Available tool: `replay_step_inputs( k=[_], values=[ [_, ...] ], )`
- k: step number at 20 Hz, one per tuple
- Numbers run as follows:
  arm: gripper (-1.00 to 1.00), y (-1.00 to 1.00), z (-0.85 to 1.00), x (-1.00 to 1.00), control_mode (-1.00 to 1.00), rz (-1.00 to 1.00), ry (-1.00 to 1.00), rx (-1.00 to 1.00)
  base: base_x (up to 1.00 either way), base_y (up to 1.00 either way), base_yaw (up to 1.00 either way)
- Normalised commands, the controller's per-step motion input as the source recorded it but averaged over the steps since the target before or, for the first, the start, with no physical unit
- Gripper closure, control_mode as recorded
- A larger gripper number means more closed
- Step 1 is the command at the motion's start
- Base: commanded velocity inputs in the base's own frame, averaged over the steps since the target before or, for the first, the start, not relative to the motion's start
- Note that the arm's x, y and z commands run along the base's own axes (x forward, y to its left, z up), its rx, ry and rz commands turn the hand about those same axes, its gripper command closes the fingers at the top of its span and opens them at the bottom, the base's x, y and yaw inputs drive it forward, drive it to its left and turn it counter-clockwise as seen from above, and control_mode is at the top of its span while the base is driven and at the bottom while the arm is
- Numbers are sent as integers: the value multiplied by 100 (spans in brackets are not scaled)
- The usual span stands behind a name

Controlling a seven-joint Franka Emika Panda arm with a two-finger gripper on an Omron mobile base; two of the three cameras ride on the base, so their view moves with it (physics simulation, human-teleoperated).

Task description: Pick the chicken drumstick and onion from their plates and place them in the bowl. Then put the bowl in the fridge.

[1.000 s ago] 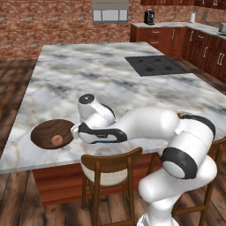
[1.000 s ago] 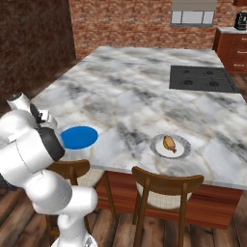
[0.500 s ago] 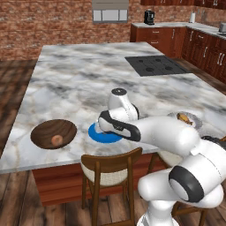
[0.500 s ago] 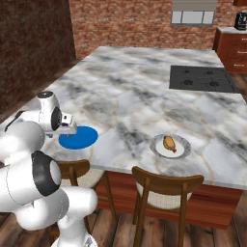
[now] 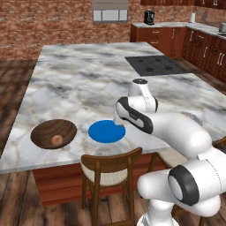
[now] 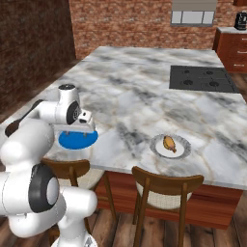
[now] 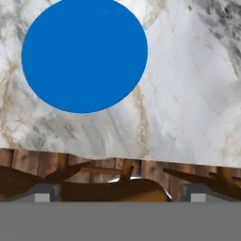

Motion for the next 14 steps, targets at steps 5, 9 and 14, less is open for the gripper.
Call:
replay_step_inputs(
  k=[5,9,14],
  values=[
    [-100,-80,3,0,-100,-5,0,-3,0,0,0],
    [-100,-82,0,0,-100,-6,0,-3,0,0,0],
    [-100,-84,0,0,-100,-6,1,-1,0,0,0]
  ],
)
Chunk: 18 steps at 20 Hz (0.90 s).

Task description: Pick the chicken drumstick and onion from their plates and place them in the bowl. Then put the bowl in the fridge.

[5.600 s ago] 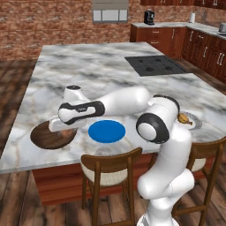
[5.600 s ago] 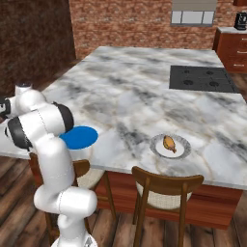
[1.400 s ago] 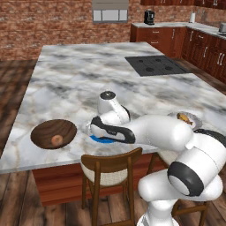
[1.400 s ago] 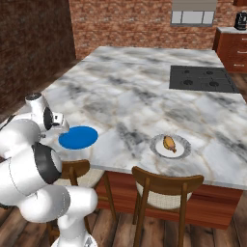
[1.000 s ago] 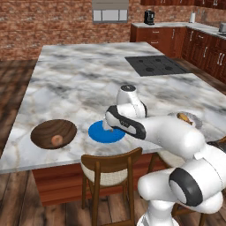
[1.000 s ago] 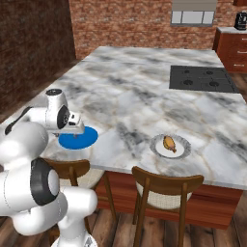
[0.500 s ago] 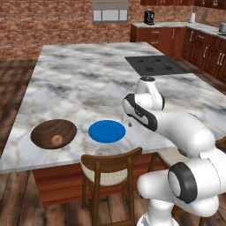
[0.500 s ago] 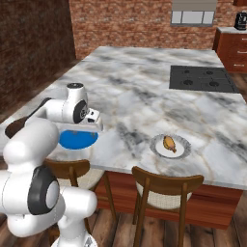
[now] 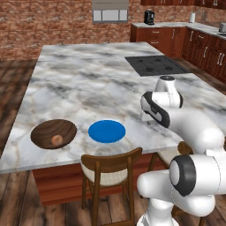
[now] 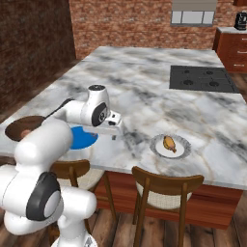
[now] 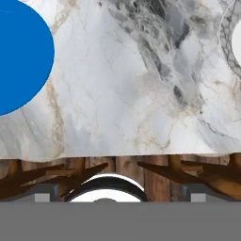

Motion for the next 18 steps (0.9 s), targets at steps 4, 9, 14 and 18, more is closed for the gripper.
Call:
replay_step_inputs(
  k=[4,9,14,18],
  values=[
    [-100,-80,0,3,-100,-9,1,-1,0,0,0],
    [-100,-78,0,5,-100,-10,1,-3,0,0,0],
    [-100,-76,0,3,-100,-13,0,-4,0,0,0],
    [-100,-70,3,9,-100,-15,3,-4,0,0,0]
  ],
)
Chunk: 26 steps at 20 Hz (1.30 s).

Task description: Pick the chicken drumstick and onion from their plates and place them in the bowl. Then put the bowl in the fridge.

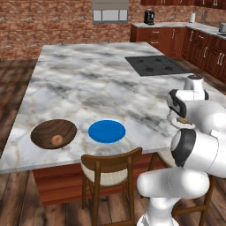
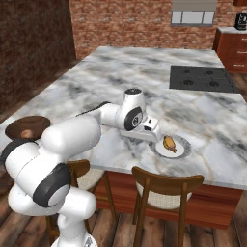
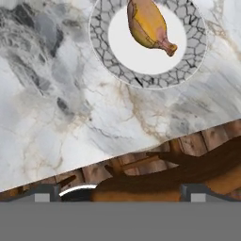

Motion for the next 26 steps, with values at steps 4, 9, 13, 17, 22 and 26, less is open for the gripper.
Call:
replay_step_inputs(
  k=[4,9,13,17,22,26],
  values=[
    [-100,-70,0,8,-100,-9,0,0,0,0,0],
    [-100,-48,-2,23,-100,-1,0,0,0,0,0],
    [-100,-29,-8,31,-100,3,0,0,0,0,0],
    [-100,-19,-16,38,-100,10,0,0,0,0,0],
    [-100,0,-27,38,-100,18,0,-2,0,0,0],
    [-100,-7,-22,46,-100,19,0,0,0,0,0]
  ],
)
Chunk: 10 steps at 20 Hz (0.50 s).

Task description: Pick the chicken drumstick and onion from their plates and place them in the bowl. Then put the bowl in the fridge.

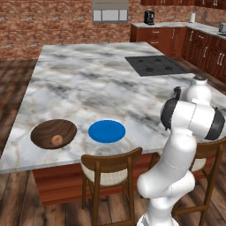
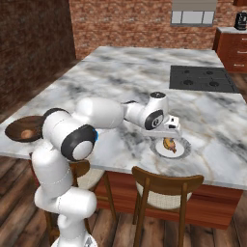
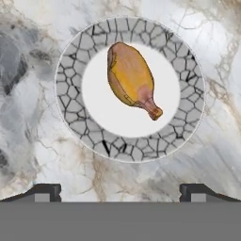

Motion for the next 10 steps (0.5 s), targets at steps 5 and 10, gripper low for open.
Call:
replay_step_inputs(
  k=[5,10],
  values=[
    [-100,-14,-17,49,-100,11,3,0,0,0,0],
    [-100,-18,-23,47,-100,5,14,-1,0,0,0]
  ],
)
